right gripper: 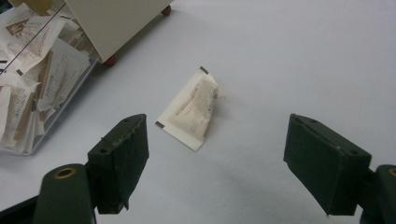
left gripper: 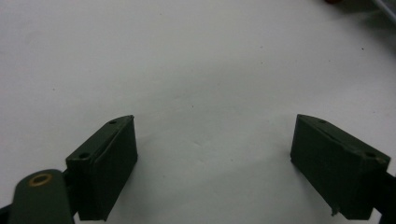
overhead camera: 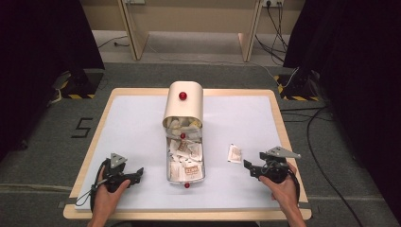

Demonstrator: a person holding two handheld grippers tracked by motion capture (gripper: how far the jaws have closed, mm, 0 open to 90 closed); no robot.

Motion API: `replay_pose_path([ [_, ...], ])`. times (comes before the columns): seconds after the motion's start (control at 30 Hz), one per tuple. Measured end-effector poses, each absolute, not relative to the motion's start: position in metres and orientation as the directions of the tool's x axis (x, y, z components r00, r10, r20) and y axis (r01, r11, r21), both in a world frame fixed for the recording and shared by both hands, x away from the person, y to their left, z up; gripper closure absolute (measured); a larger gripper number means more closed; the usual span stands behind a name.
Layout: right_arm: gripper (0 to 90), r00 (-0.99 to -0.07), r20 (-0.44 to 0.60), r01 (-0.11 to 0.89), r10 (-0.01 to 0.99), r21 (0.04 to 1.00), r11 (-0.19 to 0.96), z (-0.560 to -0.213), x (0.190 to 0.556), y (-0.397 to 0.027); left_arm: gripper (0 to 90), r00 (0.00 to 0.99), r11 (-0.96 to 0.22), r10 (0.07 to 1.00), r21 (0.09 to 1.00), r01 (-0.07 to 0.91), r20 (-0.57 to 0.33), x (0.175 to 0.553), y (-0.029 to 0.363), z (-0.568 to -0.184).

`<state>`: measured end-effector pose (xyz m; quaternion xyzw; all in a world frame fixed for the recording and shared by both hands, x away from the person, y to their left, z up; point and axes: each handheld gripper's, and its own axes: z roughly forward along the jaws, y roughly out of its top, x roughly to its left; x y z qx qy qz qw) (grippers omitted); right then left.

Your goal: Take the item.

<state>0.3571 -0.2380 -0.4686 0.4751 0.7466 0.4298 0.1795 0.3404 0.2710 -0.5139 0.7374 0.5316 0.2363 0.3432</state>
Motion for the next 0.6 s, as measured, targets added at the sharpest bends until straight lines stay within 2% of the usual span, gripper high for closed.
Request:
replay_pose_path([
  [0.6,22.7,-0.494,0.132,0.555,0.860,0.809,0.195,-0.473,0.343,-0.240,13.8,0.323,-0.199,0.946,0.757,0.622,-0.016,0.340,0.271,-0.514],
])
